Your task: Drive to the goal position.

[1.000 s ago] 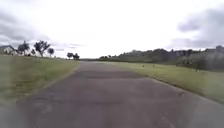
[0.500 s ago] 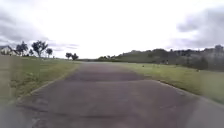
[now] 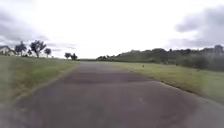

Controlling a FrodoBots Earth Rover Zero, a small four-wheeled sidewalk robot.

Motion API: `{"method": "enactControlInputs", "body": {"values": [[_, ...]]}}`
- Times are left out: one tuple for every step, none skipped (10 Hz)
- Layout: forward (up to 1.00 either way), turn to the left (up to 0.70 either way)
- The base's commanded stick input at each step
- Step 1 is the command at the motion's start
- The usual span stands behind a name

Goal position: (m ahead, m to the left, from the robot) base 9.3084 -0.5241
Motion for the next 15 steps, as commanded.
{"method": "enactControlInputs", "body": {"values": [[0.7, 0.03], [0.7, 0.09], [0.7, 0.2], [0.7, 0.31], [0.7, 0.35], [0.7, 0.35], [0.7, 0.35], [0.7, 0.35], [0.7, 0.16], [0.7, 0.05], [0.7, 0.0], [0.7, 0.0], [0.7, 0.0], [0.7, 0.0], [0.7, 0.0]]}}
